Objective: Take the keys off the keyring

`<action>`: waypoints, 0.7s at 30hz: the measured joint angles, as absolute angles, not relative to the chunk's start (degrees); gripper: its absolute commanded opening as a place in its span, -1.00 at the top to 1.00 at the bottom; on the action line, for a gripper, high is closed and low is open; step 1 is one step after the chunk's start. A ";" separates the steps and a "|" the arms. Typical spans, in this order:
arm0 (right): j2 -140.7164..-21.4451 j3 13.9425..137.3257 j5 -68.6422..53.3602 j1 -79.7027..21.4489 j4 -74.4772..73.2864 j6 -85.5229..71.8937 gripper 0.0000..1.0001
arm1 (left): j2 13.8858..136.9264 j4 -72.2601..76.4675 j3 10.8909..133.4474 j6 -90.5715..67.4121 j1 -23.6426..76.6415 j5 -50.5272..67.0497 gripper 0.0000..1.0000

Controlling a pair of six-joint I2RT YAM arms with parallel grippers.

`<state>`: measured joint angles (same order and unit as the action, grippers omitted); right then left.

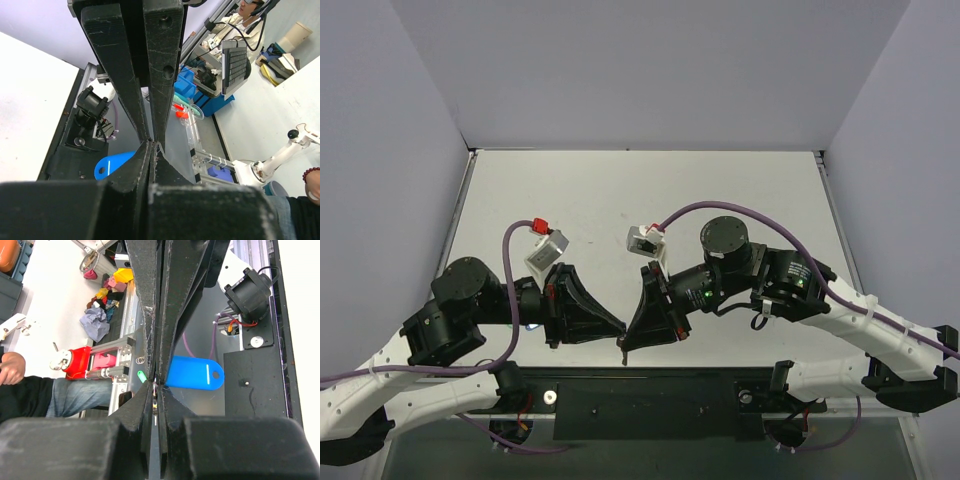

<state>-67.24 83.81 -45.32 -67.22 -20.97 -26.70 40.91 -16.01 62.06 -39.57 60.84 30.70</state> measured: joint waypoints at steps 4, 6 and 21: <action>-67.24 83.81 -45.36 -67.22 -21.37 -26.65 1.00 | 41.01 -16.08 62.06 -39.75 61.10 30.63 1.00; -67.24 83.81 -45.36 -67.22 -21.50 -26.57 1.00 | 41.06 -16.14 62.06 -39.75 61.10 30.63 1.00; -70.24 88.38 -44.47 -67.22 -31.03 -22.81 1.00 | 45.28 -26.92 67.44 -36.91 61.80 29.87 1.00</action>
<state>-70.24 88.38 -44.47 -67.22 -31.03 -22.81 45.28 -26.92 67.44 -36.91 61.80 29.87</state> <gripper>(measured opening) 0.009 0.019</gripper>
